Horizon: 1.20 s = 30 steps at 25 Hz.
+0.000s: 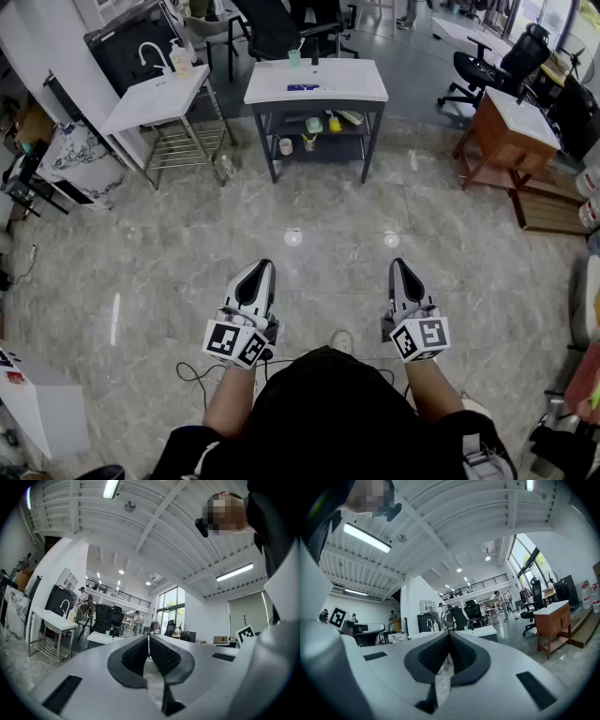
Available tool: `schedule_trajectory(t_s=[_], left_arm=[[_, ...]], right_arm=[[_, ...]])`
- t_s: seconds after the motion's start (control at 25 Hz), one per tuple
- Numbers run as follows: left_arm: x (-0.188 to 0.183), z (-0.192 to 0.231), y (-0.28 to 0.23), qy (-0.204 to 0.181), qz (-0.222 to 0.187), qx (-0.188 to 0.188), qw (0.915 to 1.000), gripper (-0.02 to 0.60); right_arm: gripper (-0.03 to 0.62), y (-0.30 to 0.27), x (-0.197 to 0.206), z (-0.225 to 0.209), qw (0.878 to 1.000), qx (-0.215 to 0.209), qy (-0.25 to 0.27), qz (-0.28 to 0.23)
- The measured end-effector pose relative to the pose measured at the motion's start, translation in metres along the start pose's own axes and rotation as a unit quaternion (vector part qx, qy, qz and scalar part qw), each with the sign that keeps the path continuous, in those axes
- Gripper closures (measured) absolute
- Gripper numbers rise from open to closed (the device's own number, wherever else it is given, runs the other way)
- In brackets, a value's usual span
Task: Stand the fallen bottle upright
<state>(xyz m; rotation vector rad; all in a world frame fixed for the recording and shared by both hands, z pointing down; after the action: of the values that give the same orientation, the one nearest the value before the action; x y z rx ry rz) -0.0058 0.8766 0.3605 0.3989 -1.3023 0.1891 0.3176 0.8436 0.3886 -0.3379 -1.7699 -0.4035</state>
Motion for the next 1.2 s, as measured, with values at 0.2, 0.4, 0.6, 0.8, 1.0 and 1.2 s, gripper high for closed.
schedule_trajectory(t_s=[0.2,0.4,0.6,0.8,1.0,1.2], left_arm=[[0.001,0.01,-0.008,-0.009,0.005,-0.011,0.9999,0.555],[-0.002,0.014,-0.015,-0.017,0.004,-0.014,0.9997,0.555],[-0.001,0.014,-0.022,-0.011,0.007,-0.012,0.9998,0.555],[0.005,0.01,-0.031,-0.001,0.011,-0.005,0.9999,0.555],[0.01,0.007,-0.038,-0.004,0.011,-0.002,0.9999,0.555],[0.009,0.004,-0.05,-0.02,-0.003,-0.02,0.9996,0.352]], right_arm=[[0.566,-0.012,0.0,-0.001,1.0,-0.004,0.009,-0.009],[0.566,-0.021,0.001,-0.005,1.0,-0.008,0.007,-0.004],[0.566,-0.028,0.002,-0.009,1.0,-0.023,-0.006,-0.009],[0.565,-0.036,-0.001,-0.015,0.999,-0.027,-0.018,-0.012],[0.562,-0.039,0.003,-0.022,0.999,-0.04,-0.025,-0.019],[0.306,-0.044,-0.006,-0.026,0.998,-0.049,0.007,-0.026]])
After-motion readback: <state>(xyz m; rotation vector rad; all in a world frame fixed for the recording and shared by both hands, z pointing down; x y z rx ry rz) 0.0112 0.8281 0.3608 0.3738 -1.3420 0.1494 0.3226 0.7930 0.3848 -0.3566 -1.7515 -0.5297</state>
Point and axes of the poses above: the fingertips, and each gripper's own axes: y backward along the fingers, z to its left, x out of its underside, the point moved 8 cm from there along y, backward along the fingers, and after that the axes turned 6 degrees about -z, right-handed, at the moved point
